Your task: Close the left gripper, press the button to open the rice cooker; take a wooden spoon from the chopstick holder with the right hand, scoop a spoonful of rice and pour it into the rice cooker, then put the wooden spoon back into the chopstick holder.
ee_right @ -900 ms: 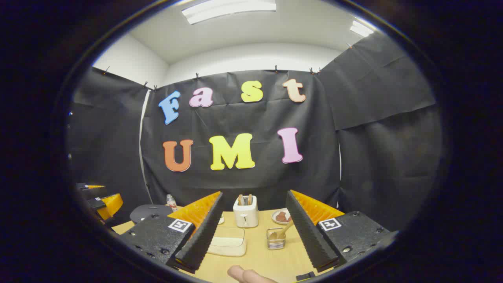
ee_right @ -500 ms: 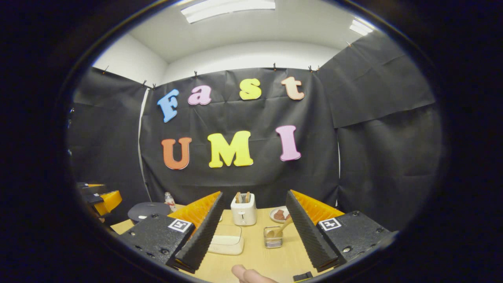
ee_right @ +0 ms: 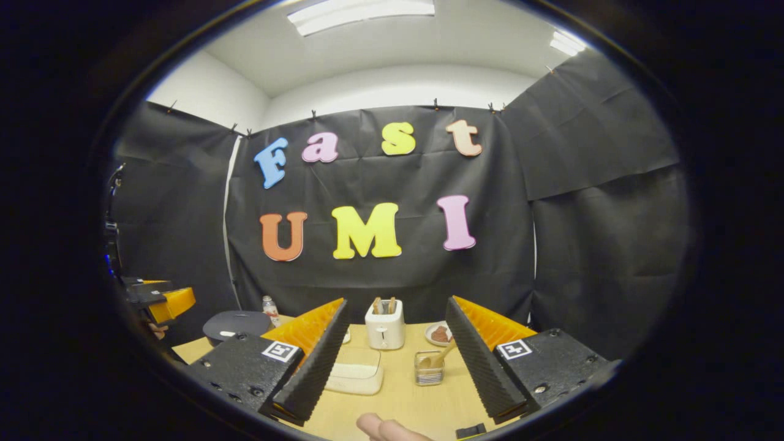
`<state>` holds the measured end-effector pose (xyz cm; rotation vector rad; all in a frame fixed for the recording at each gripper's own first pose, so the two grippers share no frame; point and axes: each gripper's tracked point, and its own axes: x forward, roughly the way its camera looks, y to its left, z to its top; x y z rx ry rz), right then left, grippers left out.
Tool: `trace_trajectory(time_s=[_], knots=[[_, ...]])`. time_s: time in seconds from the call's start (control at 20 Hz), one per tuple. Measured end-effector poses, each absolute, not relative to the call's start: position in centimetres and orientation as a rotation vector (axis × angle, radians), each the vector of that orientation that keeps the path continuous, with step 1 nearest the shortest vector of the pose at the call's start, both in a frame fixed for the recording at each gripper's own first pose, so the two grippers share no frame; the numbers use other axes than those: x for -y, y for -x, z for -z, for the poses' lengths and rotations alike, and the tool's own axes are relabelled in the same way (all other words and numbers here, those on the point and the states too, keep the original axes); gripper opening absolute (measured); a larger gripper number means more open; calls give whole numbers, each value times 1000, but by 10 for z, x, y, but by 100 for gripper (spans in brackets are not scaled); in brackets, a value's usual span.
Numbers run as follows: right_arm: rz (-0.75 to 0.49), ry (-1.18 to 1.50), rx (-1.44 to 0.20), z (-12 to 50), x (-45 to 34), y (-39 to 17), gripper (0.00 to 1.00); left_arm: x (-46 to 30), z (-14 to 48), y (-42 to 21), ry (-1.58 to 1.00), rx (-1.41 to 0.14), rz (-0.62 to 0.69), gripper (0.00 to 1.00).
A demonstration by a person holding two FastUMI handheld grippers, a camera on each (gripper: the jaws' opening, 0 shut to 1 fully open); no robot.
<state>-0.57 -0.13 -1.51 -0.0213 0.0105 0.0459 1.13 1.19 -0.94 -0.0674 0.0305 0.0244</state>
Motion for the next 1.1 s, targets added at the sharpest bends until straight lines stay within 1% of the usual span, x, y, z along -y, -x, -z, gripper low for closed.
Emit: trace_trajectory(time_s=[0.3,0.4,0.45,0.5,0.55,0.6,0.65,0.7,0.8,0.85,0.9,0.95,1.05,1.1], knots=[[-70,43,-23,29,-8,3,100,-15,16,-22,82,-34,-13,94],[-74,44,-24,34,-9,1,100,-20,22,-25,94,-45,-8,90],[-72,44,-23,36,-9,0,100,-22,26,-29,101,-53,-3,74],[-69,44,-24,38,-8,-3,100,-23,31,-32,103,-64,6,78],[-66,42,-28,41,-7,-5,100,-26,36,-38,105,-83,18,72],[-65,40,-32,44,-6,-7,100,-30,46,-42,105,-109,20,75],[-66,37,-38,47,-6,-9,100,-35,53,-46,93,-126,13,43],[-69,34,-39,49,-6,-11,100,-42,58,-50,72,-131,8,51],[-68,33,-41,52,-3,-15,100,-47,72,-62,64,-160,19,51],[-68,36,-41,54,-2,-16,100,-52,79,-67,75,-182,9,19],[-68,41,-41,57,-2,-18,96,-62,86,-75,83,-199,-12,19],[-68,44,-43,59,-1,-19,100,-70,92,-82,92,-217,-38,7],[-71,49,-47,64,0,-22,100,-74,105,-91,110,-269,-47,0],[-74,52,-49,67,0,-23,100,-77,114,-98,114,-297,-61,0]])
